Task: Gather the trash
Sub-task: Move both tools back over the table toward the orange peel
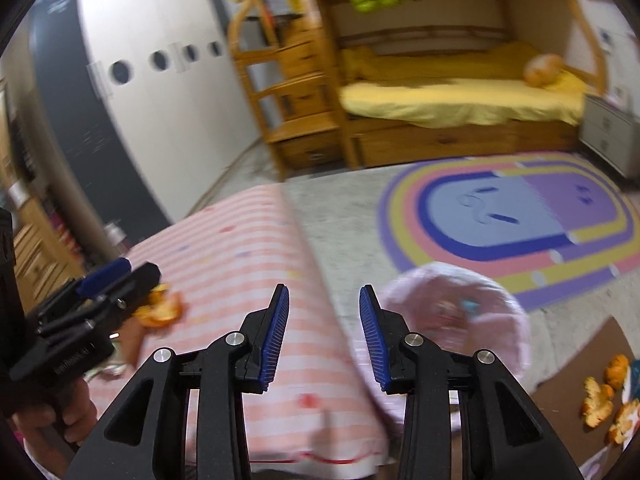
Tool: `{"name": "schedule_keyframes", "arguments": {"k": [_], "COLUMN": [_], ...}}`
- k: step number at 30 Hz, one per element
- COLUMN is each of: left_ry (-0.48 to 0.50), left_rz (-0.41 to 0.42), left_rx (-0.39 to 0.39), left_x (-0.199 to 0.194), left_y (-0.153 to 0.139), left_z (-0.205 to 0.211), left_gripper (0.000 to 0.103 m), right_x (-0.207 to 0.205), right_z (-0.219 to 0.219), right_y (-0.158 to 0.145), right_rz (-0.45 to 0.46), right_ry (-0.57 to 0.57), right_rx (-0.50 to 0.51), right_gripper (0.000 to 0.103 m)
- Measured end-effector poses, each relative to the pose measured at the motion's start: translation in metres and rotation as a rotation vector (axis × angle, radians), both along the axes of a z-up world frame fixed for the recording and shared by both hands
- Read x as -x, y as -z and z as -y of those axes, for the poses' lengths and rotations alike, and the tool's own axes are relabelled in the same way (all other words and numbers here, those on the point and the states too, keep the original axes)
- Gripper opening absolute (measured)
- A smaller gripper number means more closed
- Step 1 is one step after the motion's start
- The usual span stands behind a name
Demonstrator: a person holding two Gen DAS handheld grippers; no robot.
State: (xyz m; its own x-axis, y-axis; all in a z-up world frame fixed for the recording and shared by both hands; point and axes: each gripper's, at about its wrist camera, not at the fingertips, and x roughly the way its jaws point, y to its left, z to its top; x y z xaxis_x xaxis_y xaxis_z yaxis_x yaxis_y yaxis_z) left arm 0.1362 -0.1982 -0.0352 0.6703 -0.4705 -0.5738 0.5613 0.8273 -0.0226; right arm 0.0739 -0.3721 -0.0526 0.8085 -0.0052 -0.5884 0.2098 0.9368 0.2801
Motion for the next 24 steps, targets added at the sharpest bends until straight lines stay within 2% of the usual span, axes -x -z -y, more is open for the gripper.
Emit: {"name": "schedule_keyframes", "arguments": {"k": [3, 6, 11, 14, 24], "left_ry": [-0.09, -0.185, -0.344, -0.414, -0.535], "left_rz": [0.027, 0.032, 0.047, 0.026, -0.017], "left_rx": [-0.03, -0.022, -0.04, -0.016, 0.046], "left_x": [0.006, 0.01, 0.012, 0.012, 0.014], "left_y": [-0.006, -0.01, -0.005, 0.003, 0.013], "left_z": [-0.039, -0.09, -0.158, -0.191, -0.256], "left_gripper": [0.069, 0.071, 0.073, 0.073, 0.075], "right_x": [-0.012, -0.027, -0.048, -0.051, -0.063], "right_z": [-0.032, -0.067, -0.116, -0.135, -0.157], "right_y": [-0.009, -0.018, -0.014, -0.008, -0.001], "right_rz": [0.002, 0.01, 0.033, 0.038, 0.049], "right_ry": [-0.064, -0.129, -0.178, -0.219, -0.248], "right_rx": [-0.014, -0.009, 0.059, 0.104, 0.143], "right_gripper": [0.038, 0.039, 0.04, 0.041, 0.041]}}
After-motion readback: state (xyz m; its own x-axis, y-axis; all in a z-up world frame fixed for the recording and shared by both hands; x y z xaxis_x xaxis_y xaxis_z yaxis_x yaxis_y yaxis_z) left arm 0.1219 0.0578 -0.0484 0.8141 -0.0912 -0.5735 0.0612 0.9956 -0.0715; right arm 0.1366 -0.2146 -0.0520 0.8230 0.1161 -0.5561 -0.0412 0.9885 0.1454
